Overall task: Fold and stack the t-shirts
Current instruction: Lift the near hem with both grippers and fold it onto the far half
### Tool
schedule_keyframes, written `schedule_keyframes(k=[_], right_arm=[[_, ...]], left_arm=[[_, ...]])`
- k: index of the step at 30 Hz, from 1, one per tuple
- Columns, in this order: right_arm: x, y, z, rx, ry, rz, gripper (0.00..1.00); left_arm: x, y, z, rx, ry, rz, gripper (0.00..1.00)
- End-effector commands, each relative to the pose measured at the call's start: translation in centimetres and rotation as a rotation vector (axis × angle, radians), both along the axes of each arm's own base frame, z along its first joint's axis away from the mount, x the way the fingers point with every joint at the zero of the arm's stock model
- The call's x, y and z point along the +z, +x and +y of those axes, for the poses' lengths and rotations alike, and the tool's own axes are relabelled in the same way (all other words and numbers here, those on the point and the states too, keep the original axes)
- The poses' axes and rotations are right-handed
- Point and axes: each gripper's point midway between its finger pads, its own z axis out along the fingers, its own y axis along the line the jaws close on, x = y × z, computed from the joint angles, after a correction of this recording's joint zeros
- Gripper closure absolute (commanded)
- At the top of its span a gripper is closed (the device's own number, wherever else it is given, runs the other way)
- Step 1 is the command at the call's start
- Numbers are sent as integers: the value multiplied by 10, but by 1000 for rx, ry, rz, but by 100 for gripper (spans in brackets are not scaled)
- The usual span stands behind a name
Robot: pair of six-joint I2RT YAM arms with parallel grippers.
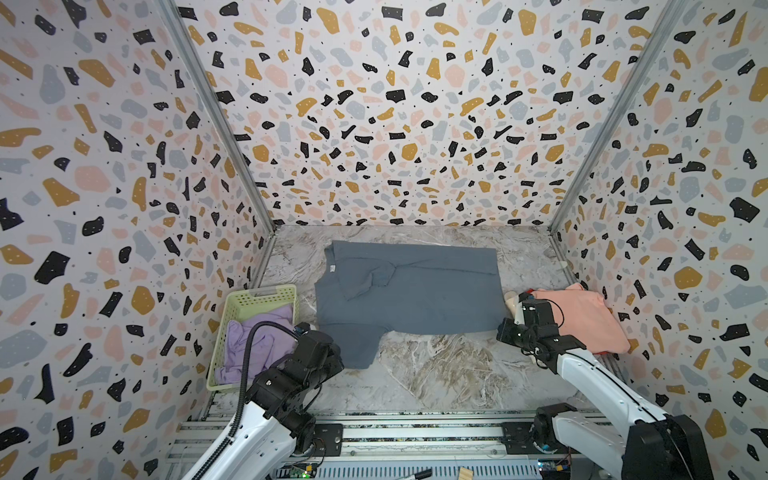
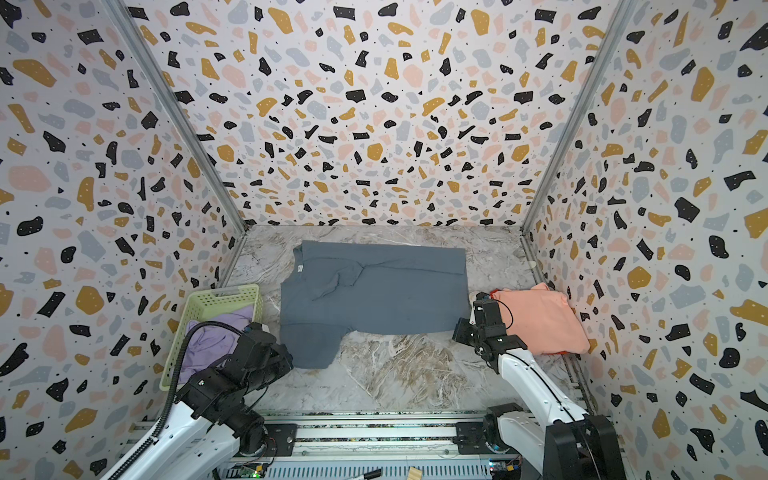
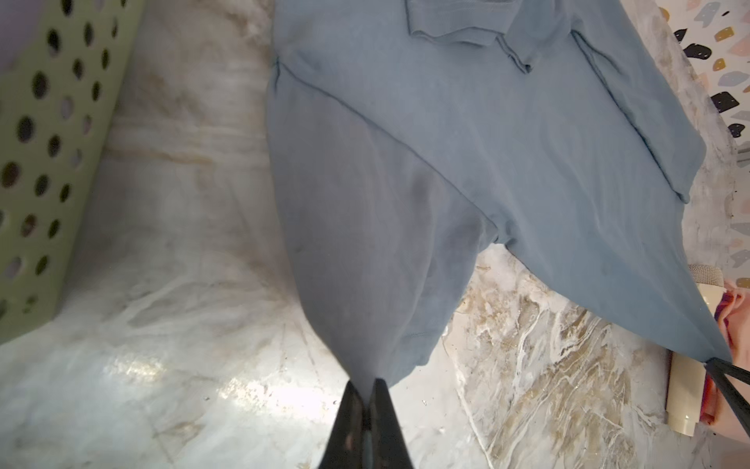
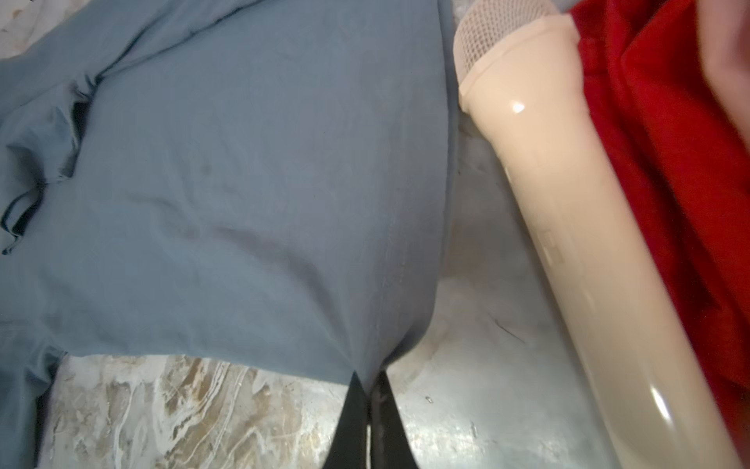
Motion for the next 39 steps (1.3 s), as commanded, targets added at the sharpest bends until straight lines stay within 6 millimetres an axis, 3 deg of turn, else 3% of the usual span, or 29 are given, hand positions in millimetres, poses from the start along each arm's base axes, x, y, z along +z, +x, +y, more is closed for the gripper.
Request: schedule_keyframes(k=[1,10,15,18,21,30,39], right_arm=[[25,19,5,14,3,-57,100],[52,92,20,11,39,-146,100],[49,123,14,-23,59,-121,100],[48,137,7,-34,86,-122,100],[50,153,3,-30,103,-130,100],[26,214,-3,-20,172,-105,100],[9,246,-9,-49,201,-68,100]], left_arm=[[44,36,-15,-39,-8,-171,100],[118,147,-35,-104,38,-467,100],[163,203,-30,-124,103,-563,100],[177,233,-19,-114,137,-586,100],[175,260,-15,-127,153,-576,100],[125,335,-20,-198,153,-489,100],[99,371,-6,-157,141,-462,100]])
